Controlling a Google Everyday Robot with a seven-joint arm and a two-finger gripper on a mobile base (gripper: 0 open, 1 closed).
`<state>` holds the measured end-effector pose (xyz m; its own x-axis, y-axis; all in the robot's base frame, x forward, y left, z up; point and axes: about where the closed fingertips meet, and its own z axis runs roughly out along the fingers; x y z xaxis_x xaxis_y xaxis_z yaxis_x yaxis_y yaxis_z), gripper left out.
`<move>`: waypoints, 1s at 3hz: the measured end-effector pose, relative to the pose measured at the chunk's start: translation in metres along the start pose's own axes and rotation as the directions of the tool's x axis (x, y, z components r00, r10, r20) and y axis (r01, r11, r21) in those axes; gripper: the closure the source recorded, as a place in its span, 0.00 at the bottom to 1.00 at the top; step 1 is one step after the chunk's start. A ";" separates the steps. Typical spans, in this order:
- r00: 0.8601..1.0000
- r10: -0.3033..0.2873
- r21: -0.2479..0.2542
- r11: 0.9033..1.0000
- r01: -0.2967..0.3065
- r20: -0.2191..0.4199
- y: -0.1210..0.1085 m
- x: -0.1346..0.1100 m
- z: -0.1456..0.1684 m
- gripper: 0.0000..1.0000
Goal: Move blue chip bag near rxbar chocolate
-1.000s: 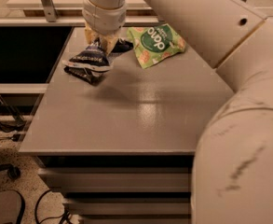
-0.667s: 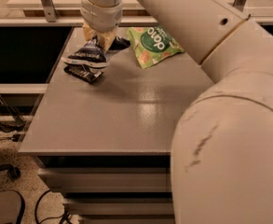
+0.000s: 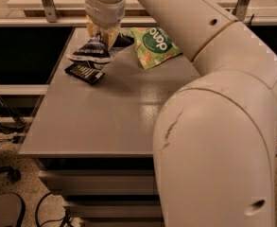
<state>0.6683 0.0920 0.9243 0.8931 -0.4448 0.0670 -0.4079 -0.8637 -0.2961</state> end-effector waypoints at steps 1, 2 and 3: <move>1.000 0.003 0.005 1.000 -0.003 0.000 -0.003 0.006 0.001 0.13; 1.000 0.002 0.009 1.000 -0.002 0.003 -0.005 0.009 0.002 0.00; 1.000 -0.001 0.014 1.000 0.001 0.010 -0.007 0.010 0.002 0.00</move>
Offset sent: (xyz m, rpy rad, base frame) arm 0.0037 -0.0102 0.0036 -0.0205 0.0378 0.0011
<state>0.6803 0.0944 0.9247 0.8953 -0.4416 0.0580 -0.4046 -0.8607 -0.3090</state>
